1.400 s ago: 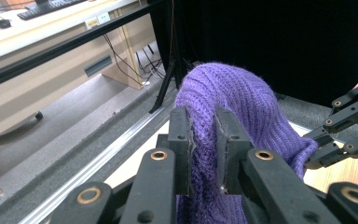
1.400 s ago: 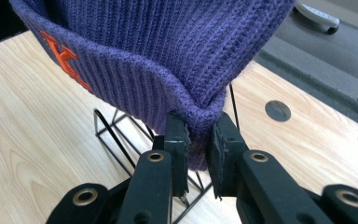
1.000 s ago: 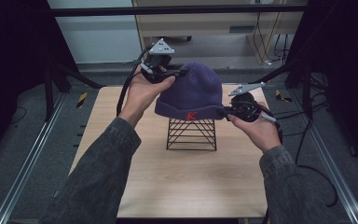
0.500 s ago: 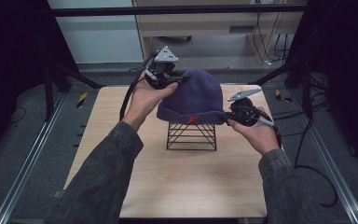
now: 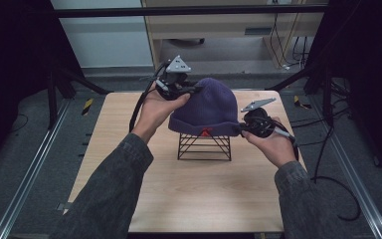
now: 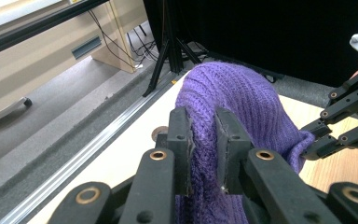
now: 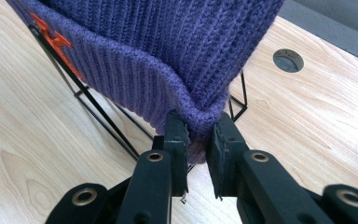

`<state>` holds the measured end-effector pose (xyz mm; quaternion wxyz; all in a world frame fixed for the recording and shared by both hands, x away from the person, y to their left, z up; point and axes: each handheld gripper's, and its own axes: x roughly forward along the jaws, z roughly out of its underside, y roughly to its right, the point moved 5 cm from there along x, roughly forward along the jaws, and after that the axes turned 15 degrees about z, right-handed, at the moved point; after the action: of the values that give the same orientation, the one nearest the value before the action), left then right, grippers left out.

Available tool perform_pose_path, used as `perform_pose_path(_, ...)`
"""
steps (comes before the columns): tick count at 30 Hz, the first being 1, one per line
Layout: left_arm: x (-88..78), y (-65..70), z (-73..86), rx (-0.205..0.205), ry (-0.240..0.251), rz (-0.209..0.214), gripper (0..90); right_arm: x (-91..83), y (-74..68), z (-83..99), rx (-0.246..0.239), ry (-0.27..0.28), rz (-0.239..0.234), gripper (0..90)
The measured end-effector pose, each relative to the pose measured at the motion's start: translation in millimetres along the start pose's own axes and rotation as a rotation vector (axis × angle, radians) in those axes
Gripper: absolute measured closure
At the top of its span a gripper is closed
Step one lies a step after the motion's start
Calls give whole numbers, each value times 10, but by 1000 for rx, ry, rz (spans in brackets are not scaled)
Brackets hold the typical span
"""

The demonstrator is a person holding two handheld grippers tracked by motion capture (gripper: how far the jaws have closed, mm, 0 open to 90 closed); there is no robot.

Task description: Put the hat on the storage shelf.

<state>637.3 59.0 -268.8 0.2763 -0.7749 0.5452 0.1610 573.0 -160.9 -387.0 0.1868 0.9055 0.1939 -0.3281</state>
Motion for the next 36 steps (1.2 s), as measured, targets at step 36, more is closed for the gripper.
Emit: perform_pose_path(36, 108, 157, 296, 12, -16, 34, 780, 187, -121, 260, -5, -31, -14, 775)
